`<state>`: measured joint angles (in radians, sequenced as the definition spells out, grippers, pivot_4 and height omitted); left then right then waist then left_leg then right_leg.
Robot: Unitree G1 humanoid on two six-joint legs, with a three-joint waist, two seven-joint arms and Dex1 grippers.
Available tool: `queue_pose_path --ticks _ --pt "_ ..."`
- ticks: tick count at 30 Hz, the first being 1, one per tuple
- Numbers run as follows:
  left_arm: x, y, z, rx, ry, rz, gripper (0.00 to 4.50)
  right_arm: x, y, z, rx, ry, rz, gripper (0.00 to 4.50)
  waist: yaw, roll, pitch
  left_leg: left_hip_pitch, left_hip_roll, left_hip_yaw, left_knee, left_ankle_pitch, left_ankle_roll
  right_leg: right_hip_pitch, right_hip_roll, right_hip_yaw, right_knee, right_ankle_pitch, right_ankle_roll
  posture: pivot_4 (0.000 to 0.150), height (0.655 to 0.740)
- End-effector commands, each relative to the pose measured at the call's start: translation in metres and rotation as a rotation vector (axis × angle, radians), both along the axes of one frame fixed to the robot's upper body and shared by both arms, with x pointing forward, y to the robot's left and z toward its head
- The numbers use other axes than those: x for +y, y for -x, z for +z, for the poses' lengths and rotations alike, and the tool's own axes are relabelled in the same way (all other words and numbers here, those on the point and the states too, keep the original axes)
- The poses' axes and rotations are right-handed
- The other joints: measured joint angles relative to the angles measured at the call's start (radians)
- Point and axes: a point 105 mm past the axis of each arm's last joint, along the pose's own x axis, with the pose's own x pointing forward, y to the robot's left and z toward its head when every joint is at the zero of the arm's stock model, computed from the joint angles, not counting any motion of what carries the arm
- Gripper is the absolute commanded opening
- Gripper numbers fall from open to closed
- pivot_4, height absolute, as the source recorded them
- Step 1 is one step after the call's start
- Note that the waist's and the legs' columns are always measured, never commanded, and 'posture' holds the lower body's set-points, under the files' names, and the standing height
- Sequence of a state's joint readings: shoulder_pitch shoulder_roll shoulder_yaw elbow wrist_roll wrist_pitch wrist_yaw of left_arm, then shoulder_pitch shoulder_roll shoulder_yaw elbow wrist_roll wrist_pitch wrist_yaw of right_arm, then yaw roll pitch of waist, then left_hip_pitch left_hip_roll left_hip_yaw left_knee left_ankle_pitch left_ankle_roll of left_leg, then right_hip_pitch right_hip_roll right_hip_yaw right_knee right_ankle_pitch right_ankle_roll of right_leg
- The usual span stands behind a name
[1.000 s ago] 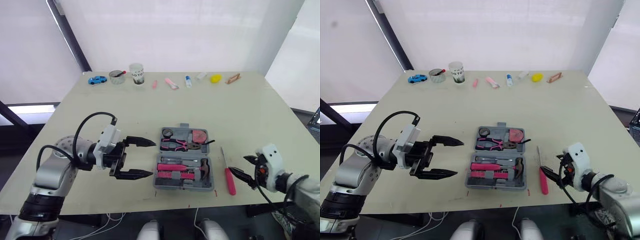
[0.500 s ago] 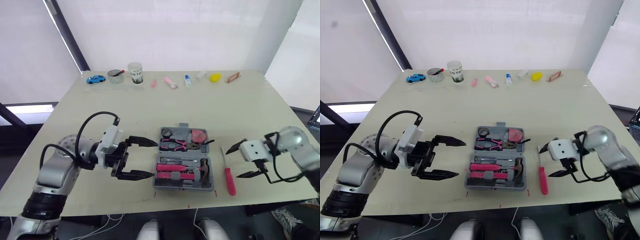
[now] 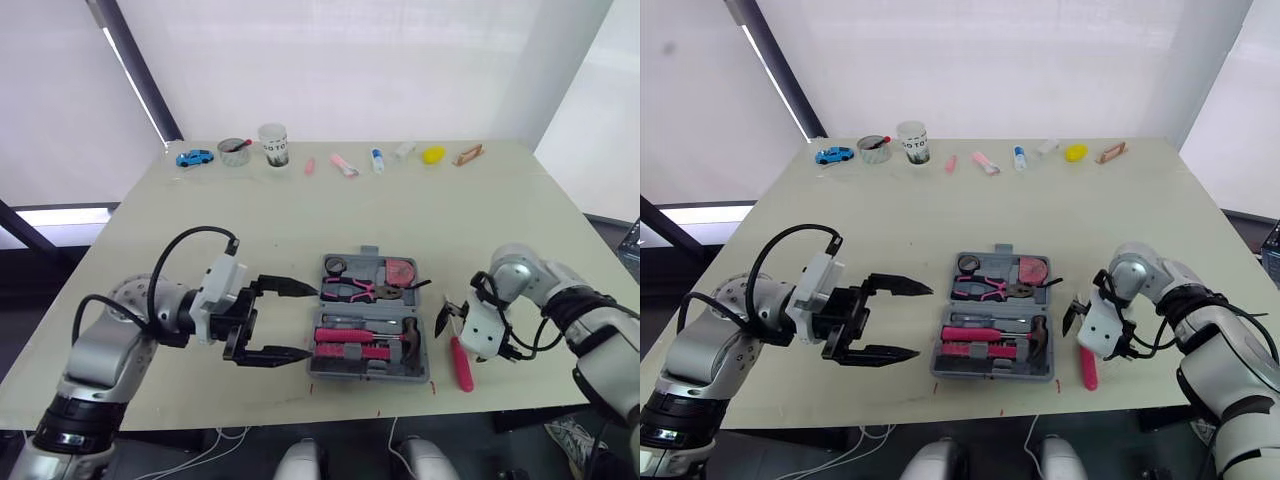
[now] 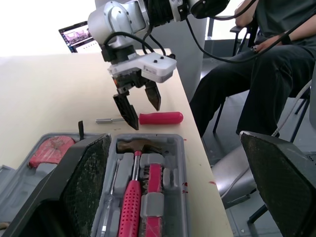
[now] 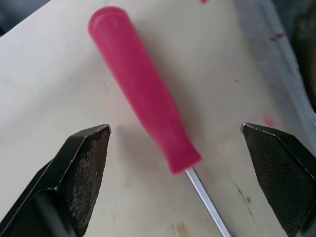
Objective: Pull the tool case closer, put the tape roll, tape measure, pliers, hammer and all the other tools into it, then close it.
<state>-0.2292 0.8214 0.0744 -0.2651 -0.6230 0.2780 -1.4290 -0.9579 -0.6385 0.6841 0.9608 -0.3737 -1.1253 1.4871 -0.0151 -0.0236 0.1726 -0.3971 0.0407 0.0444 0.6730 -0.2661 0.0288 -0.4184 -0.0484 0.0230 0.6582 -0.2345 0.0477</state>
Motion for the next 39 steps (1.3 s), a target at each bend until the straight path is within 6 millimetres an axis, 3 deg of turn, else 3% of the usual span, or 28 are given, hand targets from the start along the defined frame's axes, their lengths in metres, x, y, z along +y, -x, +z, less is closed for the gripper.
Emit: queue_pose_path --ticks 1,4,5,8,14,22,26,31,35,39 --pt "0.0 0.003 0.011 -0.052 0.006 0.003 4.5 -0.002 -0.002 0.0 -0.03 0.02 0.04 4.46 -0.001 0.0 0.0 0.0 0.0 0.0 0.0 0.0 0.0 0.0 0.0 0.0 0.0 0.0 0.0 0.15 0.74" --pt "0.0 0.004 0.011 -0.054 0.006 0.006 4.5 -0.003 -0.004 -0.002 -0.043 0.034 0.052 4.46 -0.002 0.0 0.0 0.001 0.0 0.0 0.0 0.001 -0.002 0.001 0.0 0.0 0.001 0.0 0.0 0.15 0.74" --pt "0.0 0.004 0.011 -0.054 0.007 0.006 4.5 -0.003 -0.004 -0.002 -0.048 0.036 0.056 3.92 -0.002 0.0 0.0 0.002 0.0 0.0 0.0 0.002 -0.003 0.001 0.0 0.0 0.001 0.0 0.0 0.15 0.74" --pt "-0.003 0.003 0.014 -0.05 0.037 0.005 4.5 -0.001 -0.006 -0.005 -0.054 0.03 0.047 2.95 -0.005 -0.001 0.0 0.005 0.0 0.0 0.002 0.002 -0.003 0.003 0.0 0.0 0.002 0.0 -0.003 0.15 0.74" --pt "-0.006 0.001 0.016 -0.053 0.045 0.001 4.5 -0.002 -0.006 -0.006 -0.056 0.024 0.05 0.48 -0.021 -0.003 -0.001 0.015 0.001 0.001 0.002 0.002 -0.004 0.011 0.001 0.002 0.005 0.0 -0.006 0.15 0.74" --pt "-0.012 0.0 0.015 -0.055 0.055 -0.018 4.5 -0.019 -0.009 0.013 -0.05 0.007 -0.081 0.48 -0.023 0.0 0.001 0.013 0.001 0.002 0.001 0.002 -0.004 0.009 0.001 0.004 0.004 0.001 -0.004 0.15 0.74" --pt "-0.014 0.001 0.016 -0.047 0.061 -0.031 4.5 -0.03 0.003 0.03 0.06 -0.083 -0.348 0.48 -0.012 0.0 0.001 0.01 0.001 0.001 0.0 0.002 -0.003 0.007 0.0 0.002 0.003 0.002 -0.003 0.15 0.74" --pt "-0.013 0.002 0.016 -0.039 0.061 -0.036 4.5 -0.024 0.026 0.05 0.201 -0.266 -0.663 0.48 -0.004 0.001 0.002 0.009 0.001 0.0 -0.002 0.002 -0.003 0.005 0.001 0.002 0.003 0.001 -0.003 0.15 0.74" --pt "-0.012 0.0 0.017 -0.039 0.058 -0.04 4.5 -0.034 0.039 0.047 0.238 -0.332 -0.99 0.48 0.006 0.001 0.002 0.008 0.001 0.002 -0.002 0.002 -0.003 0.005 0.001 0.002 0.002 0.0 -0.004 0.15 0.74" --pt "-0.013 -0.001 0.016 -0.034 0.057 -0.052 4.5 -0.032 0.034 0.046 0.248 -0.46 -1.362 0.48 0.007 0.001 0.002 0.003 0.0 0.0 0.002 0.002 -0.004 0.003 0.0 0.0 0.002 0.0 -0.004 0.15 0.74"
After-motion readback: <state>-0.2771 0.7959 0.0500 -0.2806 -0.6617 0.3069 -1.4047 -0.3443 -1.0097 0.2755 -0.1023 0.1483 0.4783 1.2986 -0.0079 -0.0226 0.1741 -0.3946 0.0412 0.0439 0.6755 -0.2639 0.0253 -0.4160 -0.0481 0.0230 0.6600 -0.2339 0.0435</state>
